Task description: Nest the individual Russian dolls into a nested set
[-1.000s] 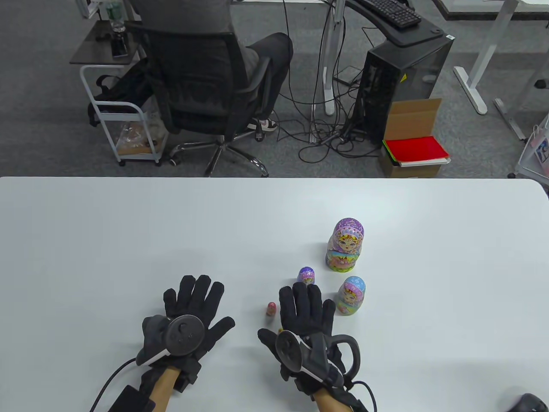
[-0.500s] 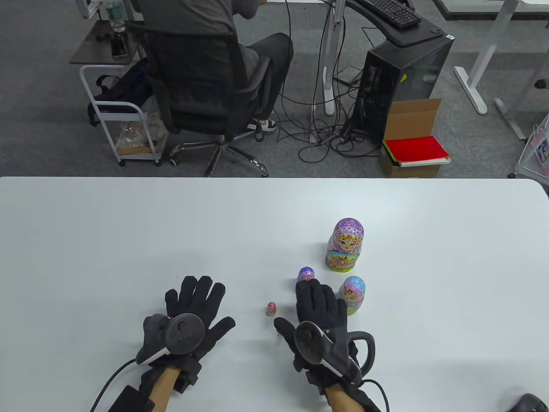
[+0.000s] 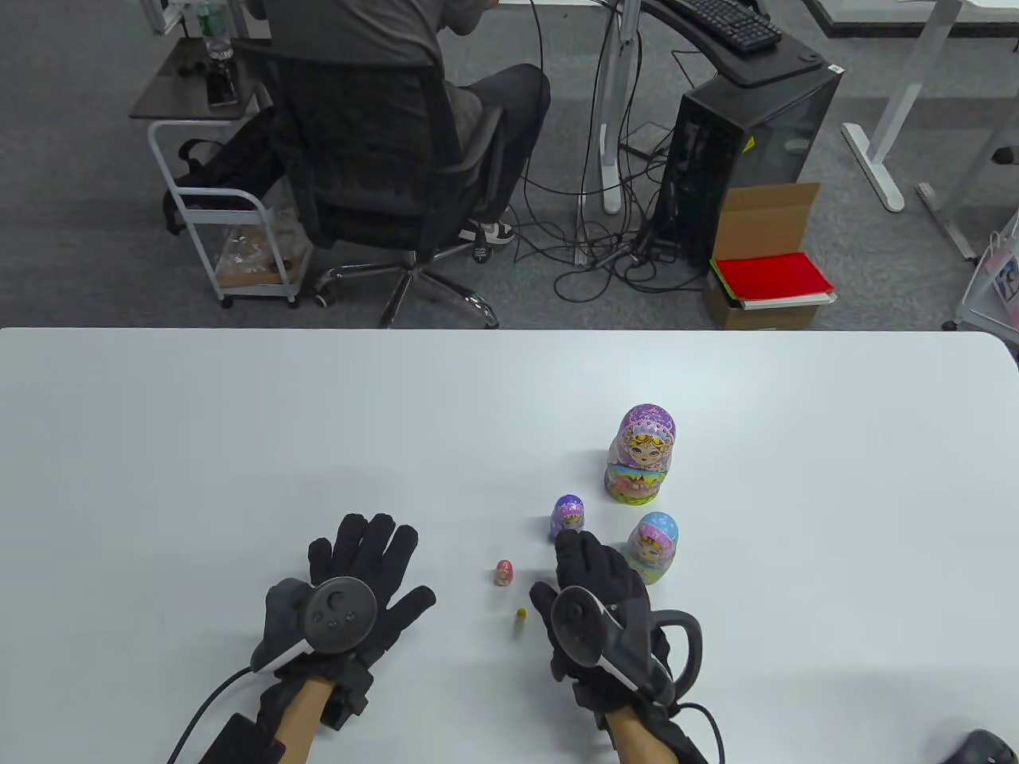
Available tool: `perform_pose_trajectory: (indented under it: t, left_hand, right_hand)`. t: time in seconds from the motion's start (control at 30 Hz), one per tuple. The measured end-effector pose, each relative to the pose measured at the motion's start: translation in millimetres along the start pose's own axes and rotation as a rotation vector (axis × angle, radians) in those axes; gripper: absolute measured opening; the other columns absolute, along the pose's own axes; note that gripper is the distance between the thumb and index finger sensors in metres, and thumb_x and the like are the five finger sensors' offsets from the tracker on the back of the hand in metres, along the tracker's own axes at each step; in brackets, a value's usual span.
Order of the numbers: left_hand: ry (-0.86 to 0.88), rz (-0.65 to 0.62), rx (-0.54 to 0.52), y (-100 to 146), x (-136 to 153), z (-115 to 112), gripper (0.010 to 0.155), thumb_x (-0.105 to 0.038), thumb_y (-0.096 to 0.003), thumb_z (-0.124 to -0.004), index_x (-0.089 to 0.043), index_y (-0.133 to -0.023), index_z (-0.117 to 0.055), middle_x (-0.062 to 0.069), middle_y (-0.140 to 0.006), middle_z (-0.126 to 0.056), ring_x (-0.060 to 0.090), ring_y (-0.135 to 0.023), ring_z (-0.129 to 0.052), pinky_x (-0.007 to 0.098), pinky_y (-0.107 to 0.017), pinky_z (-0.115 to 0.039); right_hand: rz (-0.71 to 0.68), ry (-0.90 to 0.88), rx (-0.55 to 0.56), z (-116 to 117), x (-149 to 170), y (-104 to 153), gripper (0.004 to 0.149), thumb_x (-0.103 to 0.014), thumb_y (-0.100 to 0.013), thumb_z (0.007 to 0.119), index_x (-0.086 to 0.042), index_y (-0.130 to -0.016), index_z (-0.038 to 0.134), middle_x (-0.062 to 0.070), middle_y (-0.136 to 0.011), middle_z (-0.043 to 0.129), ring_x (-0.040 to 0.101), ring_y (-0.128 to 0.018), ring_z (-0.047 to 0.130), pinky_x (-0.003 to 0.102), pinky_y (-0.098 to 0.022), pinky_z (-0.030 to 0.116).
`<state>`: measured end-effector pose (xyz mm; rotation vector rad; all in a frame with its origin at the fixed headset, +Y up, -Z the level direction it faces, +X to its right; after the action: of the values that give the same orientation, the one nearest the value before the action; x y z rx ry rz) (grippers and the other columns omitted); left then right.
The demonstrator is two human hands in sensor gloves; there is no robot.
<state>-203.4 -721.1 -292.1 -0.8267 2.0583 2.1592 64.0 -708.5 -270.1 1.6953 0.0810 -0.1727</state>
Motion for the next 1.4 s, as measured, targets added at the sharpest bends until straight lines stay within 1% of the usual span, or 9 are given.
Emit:
perform_pose_trajectory:
  t: [0.17, 0.33, 0.47, 0.53, 0.87, 1.07, 1.2, 1.3, 1.4]
  left_hand:
    - [0.005, 0.008, 0.001, -0.1, 2.5, 0.9, 0.082, -0.062, -0.0560, -0.055, -0.012, -0.121, -0.043, 0.030, -0.122, -0.039, 0.056, -0.104, -0.025, 0.079, -0.060, -0.024]
    - [0.014, 0.016, 0.011, -1.9, 4.6, 1.3, 0.082, -0.062, -0.0561, -0.055, -0.012, -0.120, -0.044, 0.030, -0.122, -0.040, 0.056, -0.104, -0.025, 0.078, -0.060, -0.024]
    - [0.012, 0.026, 0.025, -3.6, 6.8, -0.2, 0.082, -0.062, -0.0561, -0.055, -0.012, -0.121, -0.044, 0.030, -0.122, -0.040, 0.056, -0.105, -0.025, 0.078, -0.061, -0.023]
    - [0.014, 0.029, 0.033, -4.0, 7.7, -0.8, 0.082, -0.062, -0.0561, -0.055, -0.012, -0.120, -0.044, 0.030, -0.122, -0.040, 0.056, -0.104, -0.025, 0.078, -0.061, -0.024]
    - [0.028, 0.027, 0.045, -4.7, 6.9, -2.7, 0.082, -0.062, -0.0562, -0.055, -0.012, -0.120, -0.044, 0.030, -0.122, -0.040, 0.056, -0.105, -0.025, 0.078, -0.061, -0.023]
    - [0.029, 0.020, 0.049, -4.4, 5.2, -3.2, 0.082, -0.061, -0.0564, -0.056, -0.012, -0.120, -0.044, 0.030, -0.122, -0.041, 0.056, -0.105, -0.025, 0.078, -0.061, -0.023]
    - [0.031, 0.014, 0.064, -4.2, 4.5, -4.2, 0.081, -0.060, -0.0565, -0.059, -0.011, -0.120, -0.045, 0.029, -0.121, -0.044, 0.056, -0.105, -0.027, 0.078, -0.061, -0.024]
    - [0.053, -0.002, 0.045, -2.7, 2.9, -1.3, 0.081, -0.059, -0.0559, -0.062, -0.009, -0.118, -0.046, 0.027, -0.119, -0.052, 0.055, -0.105, -0.035, 0.078, -0.062, -0.028]
    - [0.055, -0.033, 0.047, -1.8, -3.3, -0.8, 0.084, -0.059, -0.0548, -0.065, -0.009, -0.119, -0.044, 0.025, -0.118, -0.057, 0.053, -0.104, -0.051, 0.077, -0.065, -0.042]
  right_hand:
    - [-0.085, 0.148, -0.010, 6.0, -29.6, -12.6, 0.065, -0.059, -0.060, 0.067, -0.027, -0.112, 0.045, -0.001, -0.116, 0.059, 0.028, -0.107, 0.071, 0.053, -0.077, 0.068]
    - [-0.131, 0.235, -0.041, 10.2, -46.6, -29.9, 0.057, -0.053, -0.061, 0.073, -0.030, -0.109, 0.052, -0.004, -0.112, 0.066, 0.023, -0.103, 0.078, 0.044, -0.079, 0.071]
    - [-0.152, 0.308, -0.112, 12.8, -60.3, -46.2, 0.055, -0.050, -0.059, 0.076, -0.032, -0.107, 0.056, -0.006, -0.109, 0.070, 0.021, -0.100, 0.082, 0.042, -0.078, 0.074]
    - [-0.151, 0.370, -0.197, 16.6, -68.0, -54.9, 0.056, -0.050, -0.059, 0.077, -0.031, -0.107, 0.056, -0.005, -0.110, 0.070, 0.022, -0.100, 0.082, 0.043, -0.078, 0.073]
    - [-0.149, 0.468, -0.284, 40.1, -72.1, -74.5, 0.050, -0.049, -0.058, 0.078, -0.035, -0.103, 0.062, -0.010, -0.105, 0.077, 0.017, -0.094, 0.089, 0.043, -0.076, 0.076]
    - [-0.163, 0.482, -0.253, 31.9, -71.1, -72.7, 0.047, -0.049, -0.056, 0.080, -0.036, -0.100, 0.066, -0.011, -0.099, 0.081, 0.014, -0.088, 0.092, 0.043, -0.074, 0.078]
    - [-0.163, 0.395, -0.192, 19.7, -65.4, -66.3, 0.047, -0.049, -0.056, 0.082, -0.034, -0.099, 0.067, -0.009, -0.098, 0.083, 0.015, -0.086, 0.093, 0.044, -0.073, 0.078]
    - [-0.144, 0.103, -0.098, -9.2, -49.6, -50.9, 0.048, -0.049, -0.056, 0.081, -0.033, -0.099, 0.067, -0.008, -0.098, 0.082, 0.016, -0.087, 0.092, 0.044, -0.073, 0.078]
    - [-0.123, -0.186, -0.069, -16.9, -41.3, -34.9, 0.048, -0.048, -0.058, 0.081, -0.032, -0.100, 0.066, -0.007, -0.099, 0.080, 0.017, -0.087, 0.091, 0.045, -0.074, 0.076]
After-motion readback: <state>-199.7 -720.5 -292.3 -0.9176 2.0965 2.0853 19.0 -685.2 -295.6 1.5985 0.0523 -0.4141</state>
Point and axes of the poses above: the tracker on the back of each hand, its own x axis roughly to the little-finger side, its own y axis roughly from the fingertips to the wrist, z = x × y, the point moved 1 cm from there along -y, roughly from the wrist to the fingertips
